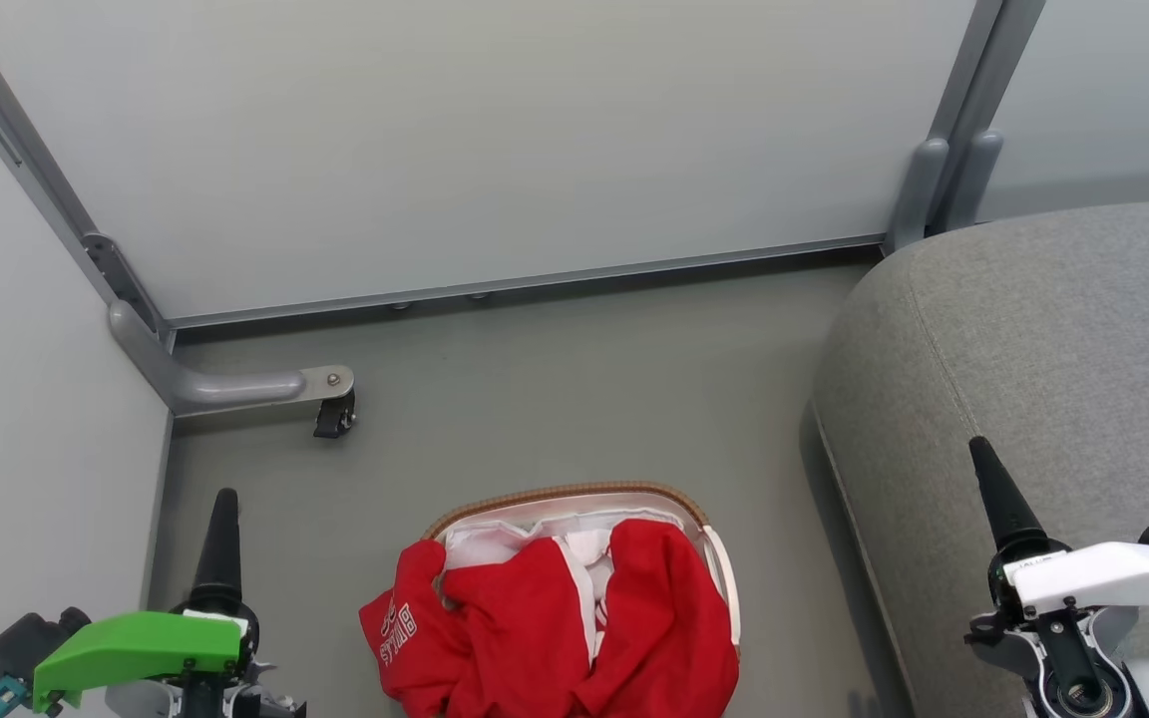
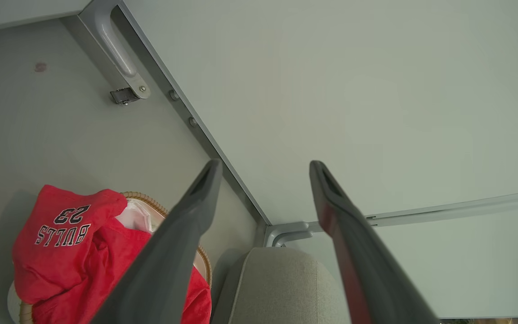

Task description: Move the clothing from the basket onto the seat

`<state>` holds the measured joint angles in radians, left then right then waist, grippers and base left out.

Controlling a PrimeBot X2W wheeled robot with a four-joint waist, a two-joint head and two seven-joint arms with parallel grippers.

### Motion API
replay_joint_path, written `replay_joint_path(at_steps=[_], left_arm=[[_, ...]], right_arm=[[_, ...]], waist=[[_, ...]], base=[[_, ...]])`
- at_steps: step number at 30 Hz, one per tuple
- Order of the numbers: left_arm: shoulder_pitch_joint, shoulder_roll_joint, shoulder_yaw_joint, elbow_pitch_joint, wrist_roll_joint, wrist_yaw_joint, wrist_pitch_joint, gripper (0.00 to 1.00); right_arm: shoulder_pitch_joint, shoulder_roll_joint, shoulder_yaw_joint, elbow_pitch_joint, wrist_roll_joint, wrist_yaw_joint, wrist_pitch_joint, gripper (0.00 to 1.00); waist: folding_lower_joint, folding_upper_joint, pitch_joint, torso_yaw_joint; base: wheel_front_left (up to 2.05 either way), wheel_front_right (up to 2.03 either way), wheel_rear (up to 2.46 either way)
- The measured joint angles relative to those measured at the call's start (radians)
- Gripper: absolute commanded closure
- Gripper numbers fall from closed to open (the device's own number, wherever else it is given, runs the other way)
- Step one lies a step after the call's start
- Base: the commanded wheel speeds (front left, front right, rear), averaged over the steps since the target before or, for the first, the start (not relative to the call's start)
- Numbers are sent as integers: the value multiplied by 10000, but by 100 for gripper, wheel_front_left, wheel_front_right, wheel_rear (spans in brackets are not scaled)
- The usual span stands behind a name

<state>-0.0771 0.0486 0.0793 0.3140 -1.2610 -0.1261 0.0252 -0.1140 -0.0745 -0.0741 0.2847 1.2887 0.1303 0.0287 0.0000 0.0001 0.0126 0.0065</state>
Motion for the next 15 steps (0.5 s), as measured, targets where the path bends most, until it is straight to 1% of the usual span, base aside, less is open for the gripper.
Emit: replay_joint_path(at_steps=[7, 15], left_arm=[[-79, 107, -257, 104, 1515, 2, -280, 0], [-176, 203, -500, 280, 2824, 42, -579, 0]], right_arm=[[-126, -115, 259, 13, -1298, 0, -307, 0], [-279, -180, 464, 117, -2545, 0, -585, 0]], waist=[[0, 0, 22, 27], [0, 0, 40, 58]], base=[[0, 0, 0], [0, 0, 0]])
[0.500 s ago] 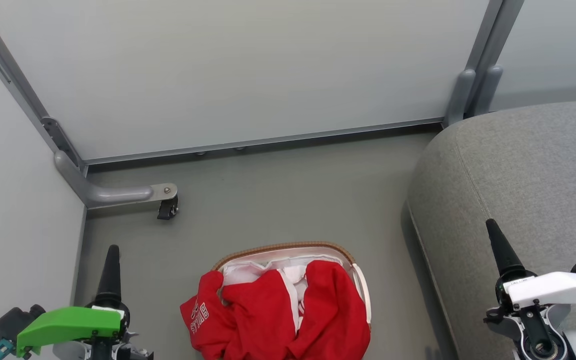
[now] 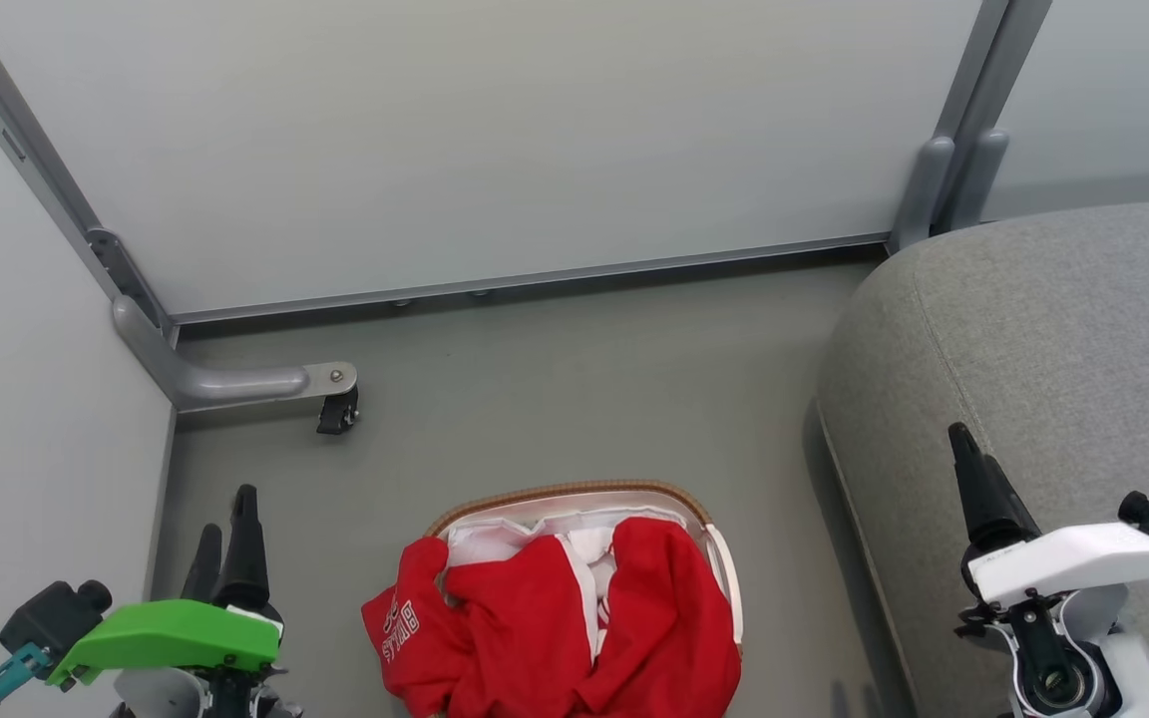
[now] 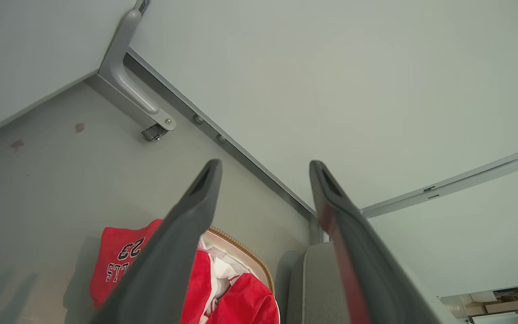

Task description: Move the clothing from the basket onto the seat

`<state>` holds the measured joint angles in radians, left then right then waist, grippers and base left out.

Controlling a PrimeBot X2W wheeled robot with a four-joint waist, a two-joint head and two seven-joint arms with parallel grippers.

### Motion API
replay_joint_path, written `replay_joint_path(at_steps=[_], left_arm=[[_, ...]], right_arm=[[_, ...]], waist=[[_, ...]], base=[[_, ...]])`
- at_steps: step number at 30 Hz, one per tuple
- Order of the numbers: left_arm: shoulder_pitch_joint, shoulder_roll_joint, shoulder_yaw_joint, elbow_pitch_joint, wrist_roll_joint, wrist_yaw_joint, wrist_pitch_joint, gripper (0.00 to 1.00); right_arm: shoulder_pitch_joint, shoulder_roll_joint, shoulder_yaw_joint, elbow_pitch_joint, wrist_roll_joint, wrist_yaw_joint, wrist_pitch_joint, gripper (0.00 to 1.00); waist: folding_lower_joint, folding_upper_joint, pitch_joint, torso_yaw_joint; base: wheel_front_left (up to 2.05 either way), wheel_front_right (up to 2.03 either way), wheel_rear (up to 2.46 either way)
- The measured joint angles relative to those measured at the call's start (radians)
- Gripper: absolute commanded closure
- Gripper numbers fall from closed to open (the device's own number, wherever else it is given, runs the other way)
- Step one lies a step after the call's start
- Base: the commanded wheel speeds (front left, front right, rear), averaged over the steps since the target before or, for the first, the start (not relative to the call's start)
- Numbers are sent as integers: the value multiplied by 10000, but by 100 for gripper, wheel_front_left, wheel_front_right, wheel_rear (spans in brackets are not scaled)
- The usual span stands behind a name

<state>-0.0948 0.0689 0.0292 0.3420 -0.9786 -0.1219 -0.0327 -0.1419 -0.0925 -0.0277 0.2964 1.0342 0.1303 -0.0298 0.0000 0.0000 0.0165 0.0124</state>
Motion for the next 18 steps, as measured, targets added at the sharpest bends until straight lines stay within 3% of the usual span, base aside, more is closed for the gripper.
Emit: replay_joint_path(at_steps=[18], left_arm=[[-126, 119, -608, 263, 2596, 165, -604, 0]], right_arm=[[-542, -150, 495, 343, -2537, 0, -608, 0]], waist=[[0, 0, 78, 62]], base=[[0, 0, 0]])
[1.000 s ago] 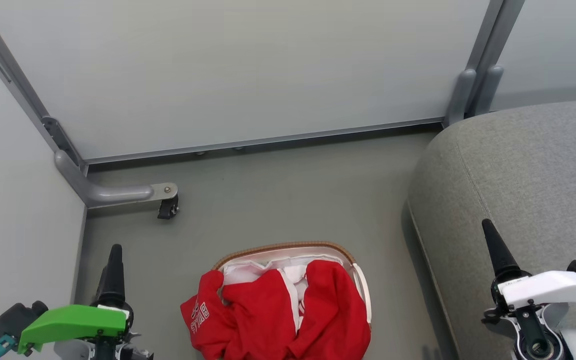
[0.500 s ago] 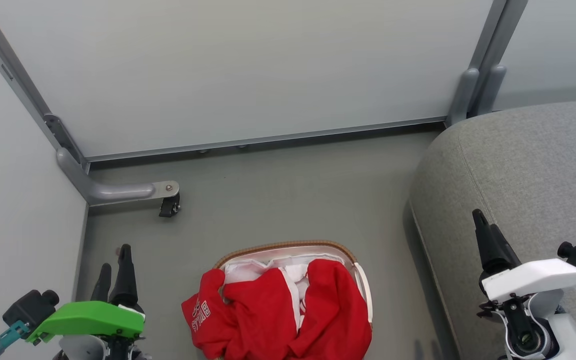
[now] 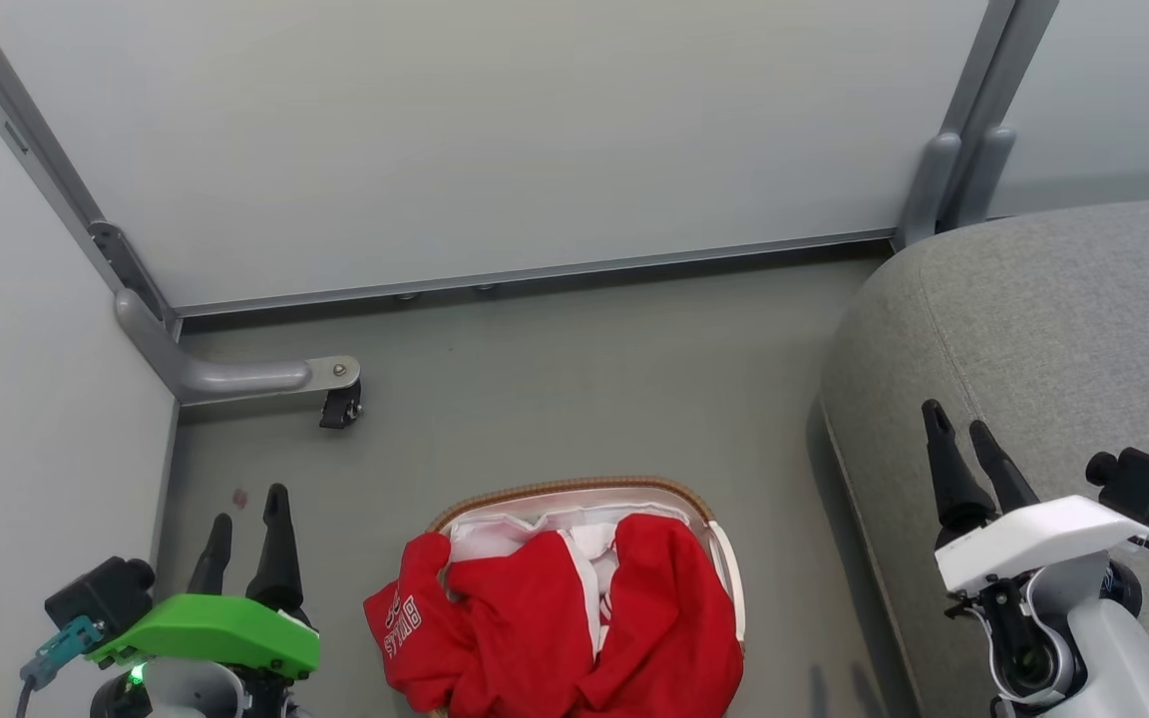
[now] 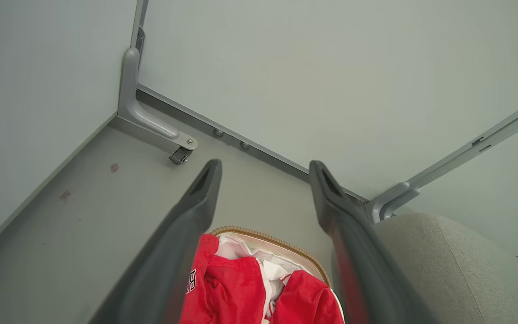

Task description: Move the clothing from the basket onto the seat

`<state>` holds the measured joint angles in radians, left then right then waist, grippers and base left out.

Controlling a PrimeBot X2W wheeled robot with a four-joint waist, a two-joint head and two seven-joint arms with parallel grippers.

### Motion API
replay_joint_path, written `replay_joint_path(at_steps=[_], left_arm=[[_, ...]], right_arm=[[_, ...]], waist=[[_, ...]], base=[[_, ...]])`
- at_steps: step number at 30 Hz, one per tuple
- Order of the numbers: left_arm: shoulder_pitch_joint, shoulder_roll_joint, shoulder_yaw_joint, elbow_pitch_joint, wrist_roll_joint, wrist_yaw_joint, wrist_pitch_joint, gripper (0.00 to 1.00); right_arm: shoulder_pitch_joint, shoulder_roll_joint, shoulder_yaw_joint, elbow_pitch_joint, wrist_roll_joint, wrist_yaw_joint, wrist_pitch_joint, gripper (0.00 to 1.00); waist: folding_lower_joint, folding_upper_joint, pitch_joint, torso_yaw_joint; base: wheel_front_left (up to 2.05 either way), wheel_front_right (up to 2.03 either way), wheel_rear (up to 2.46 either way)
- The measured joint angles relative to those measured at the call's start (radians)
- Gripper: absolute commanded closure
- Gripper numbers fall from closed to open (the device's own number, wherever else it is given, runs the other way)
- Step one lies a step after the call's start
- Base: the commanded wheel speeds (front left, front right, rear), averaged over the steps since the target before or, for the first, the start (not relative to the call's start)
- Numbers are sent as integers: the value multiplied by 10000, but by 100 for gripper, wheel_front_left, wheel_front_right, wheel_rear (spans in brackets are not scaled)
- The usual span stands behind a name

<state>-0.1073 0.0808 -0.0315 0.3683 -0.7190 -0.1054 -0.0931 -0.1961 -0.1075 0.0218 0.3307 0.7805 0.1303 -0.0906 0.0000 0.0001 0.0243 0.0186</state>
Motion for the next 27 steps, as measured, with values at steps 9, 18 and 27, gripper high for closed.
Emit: replay_joint_path(at_steps=[9, 18, 27], left_arm=[[-4, 27, -163, 128, 1076, 180, -265, 0], [128, 21, -203, 128, 1948, 353, -506, 0], [386, 2, -150, 92, 2884, 416, -731, 0]], right_arm=[[-62, 50, 90, 88, -1127, 0, -265, 0], [79, 199, 71, 180, -2142, 2, -522, 0], [418, 280, 40, 242, -3133, 2, -748, 0]], waist=[[0, 0, 23, 30], [0, 0, 4, 42], [0, 0, -75, 6]], base=[[0, 0, 0], [0, 0, 0], [0, 0, 0]])
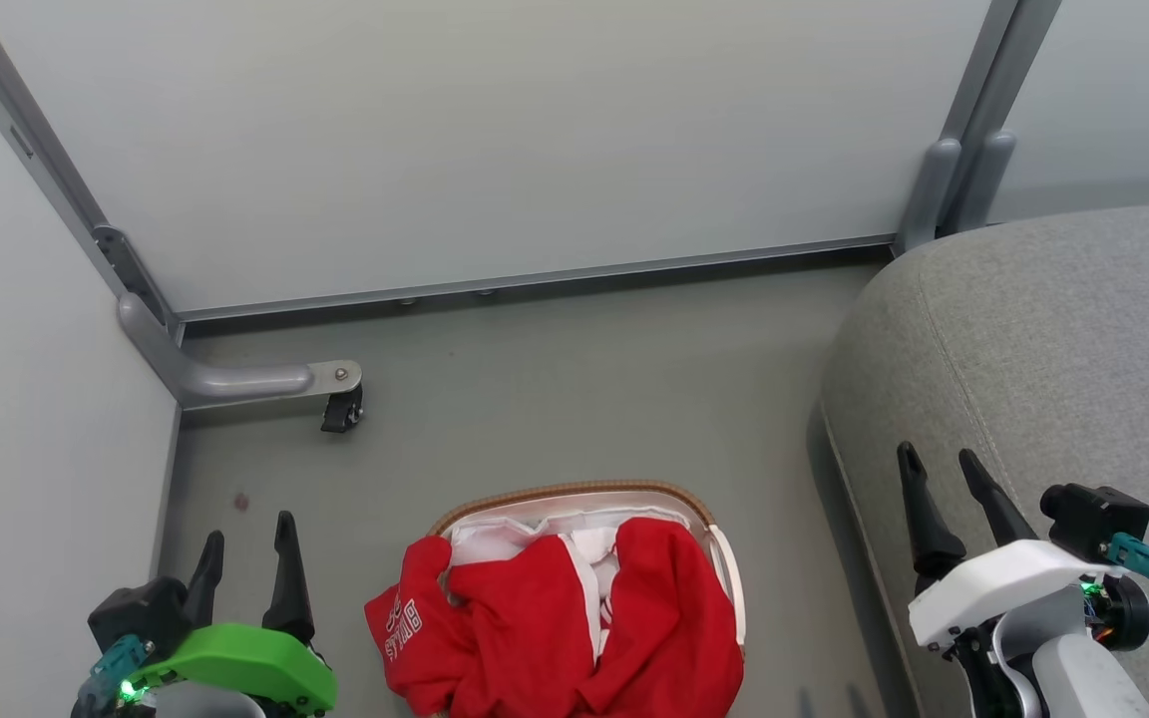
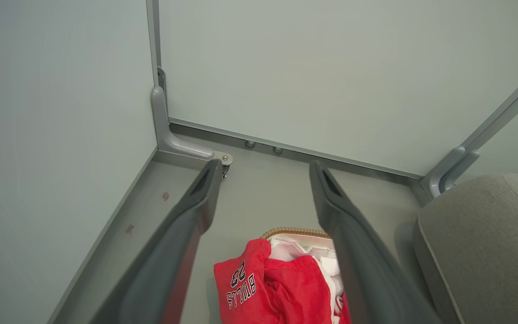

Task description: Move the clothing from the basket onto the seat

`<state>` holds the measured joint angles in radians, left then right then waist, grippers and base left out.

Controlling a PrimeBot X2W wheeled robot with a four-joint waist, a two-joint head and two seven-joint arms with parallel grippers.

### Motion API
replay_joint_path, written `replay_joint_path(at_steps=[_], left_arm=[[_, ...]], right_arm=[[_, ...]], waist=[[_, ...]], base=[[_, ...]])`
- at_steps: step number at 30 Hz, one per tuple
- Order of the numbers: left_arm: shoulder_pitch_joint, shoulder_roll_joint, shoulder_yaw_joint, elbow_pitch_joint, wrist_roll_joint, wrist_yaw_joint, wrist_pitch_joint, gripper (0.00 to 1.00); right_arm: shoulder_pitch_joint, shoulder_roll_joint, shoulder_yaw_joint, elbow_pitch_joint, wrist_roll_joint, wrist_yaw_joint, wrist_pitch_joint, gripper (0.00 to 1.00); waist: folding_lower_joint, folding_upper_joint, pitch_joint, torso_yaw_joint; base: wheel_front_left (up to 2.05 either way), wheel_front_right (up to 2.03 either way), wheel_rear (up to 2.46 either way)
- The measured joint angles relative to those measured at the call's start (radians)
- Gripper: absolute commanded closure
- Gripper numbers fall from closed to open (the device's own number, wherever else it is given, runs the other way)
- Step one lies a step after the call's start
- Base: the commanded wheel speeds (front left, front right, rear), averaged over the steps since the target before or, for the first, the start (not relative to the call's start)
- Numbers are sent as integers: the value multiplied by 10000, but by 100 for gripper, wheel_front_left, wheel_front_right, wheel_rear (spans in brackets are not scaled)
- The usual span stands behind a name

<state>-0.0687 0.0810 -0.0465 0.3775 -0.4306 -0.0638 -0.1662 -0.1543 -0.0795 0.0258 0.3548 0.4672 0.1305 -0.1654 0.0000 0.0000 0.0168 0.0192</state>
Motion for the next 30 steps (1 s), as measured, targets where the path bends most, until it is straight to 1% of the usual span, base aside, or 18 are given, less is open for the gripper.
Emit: replay_joint_path(at_steps=[19, 30], left_arm=[[153, -58, 35, -77, 1808, 36, -426, 0], [159, -174, -73, -61, 2633, 36, -644, 0]], right_arm=[[12, 19, 61, 155, -1793, 0, -422, 0], [-7, 40, 29, 201, -2769, 2, -654, 0]], waist=[[0, 0, 54, -16], [0, 0, 219, -67]], base=[[0, 0, 0], [0, 0, 0]])
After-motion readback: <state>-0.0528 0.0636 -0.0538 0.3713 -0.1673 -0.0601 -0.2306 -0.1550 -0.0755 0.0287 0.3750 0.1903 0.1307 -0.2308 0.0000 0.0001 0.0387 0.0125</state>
